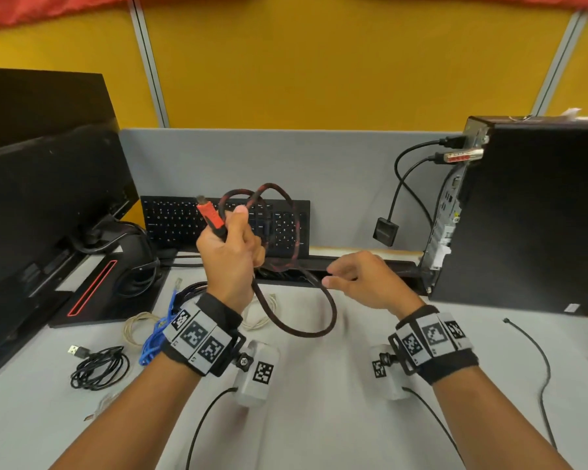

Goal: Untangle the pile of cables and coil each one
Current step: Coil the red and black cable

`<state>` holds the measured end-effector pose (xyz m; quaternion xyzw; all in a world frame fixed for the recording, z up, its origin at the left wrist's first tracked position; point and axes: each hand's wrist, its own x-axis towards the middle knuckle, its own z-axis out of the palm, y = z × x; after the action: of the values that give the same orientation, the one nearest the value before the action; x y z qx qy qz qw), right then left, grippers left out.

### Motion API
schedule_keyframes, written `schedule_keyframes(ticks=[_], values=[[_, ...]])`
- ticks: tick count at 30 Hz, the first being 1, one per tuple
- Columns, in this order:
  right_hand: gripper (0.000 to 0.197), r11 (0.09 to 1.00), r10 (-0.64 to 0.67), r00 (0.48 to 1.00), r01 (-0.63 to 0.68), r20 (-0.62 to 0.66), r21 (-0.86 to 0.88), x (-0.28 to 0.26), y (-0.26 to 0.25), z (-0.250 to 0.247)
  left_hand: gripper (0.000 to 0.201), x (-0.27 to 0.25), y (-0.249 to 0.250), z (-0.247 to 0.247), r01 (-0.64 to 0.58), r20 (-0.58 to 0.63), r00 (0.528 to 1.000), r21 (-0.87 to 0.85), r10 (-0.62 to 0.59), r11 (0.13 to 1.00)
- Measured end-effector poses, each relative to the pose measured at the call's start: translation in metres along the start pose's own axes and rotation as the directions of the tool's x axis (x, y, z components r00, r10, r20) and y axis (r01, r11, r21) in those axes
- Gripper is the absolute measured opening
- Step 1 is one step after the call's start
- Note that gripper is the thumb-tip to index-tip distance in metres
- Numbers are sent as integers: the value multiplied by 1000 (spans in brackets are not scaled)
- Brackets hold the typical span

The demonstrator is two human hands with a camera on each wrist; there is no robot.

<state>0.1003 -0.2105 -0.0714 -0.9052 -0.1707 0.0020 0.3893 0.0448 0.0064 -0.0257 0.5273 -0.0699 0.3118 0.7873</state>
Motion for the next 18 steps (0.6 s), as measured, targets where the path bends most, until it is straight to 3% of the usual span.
schedule_keyframes(ticks=[3,6,7,10,14,18], values=[[15,946,-278,954,252,112,203,-18,-31,3,44,-1,1,6,14,5,1000,-35,-14,999],[21,884,-429,826,300,367,358,-31,-53,16,46,2,7,18,18,48,999,-105,-12,994],[22,869,-447,800,284,400,405,-32,-56,19,47,4,9,22,16,80,997,-127,-6,992],[23,871,-409,849,253,335,422,-29,-50,16,55,13,17,28,16,166,986,-111,3,994],[19,942,-333,864,317,376,106,-24,-26,1,63,25,25,19,124,203,973,-81,-105,989],[18,943,-248,910,305,333,-130,-21,-2,-22,51,31,26,6,308,275,927,-165,-256,937]])
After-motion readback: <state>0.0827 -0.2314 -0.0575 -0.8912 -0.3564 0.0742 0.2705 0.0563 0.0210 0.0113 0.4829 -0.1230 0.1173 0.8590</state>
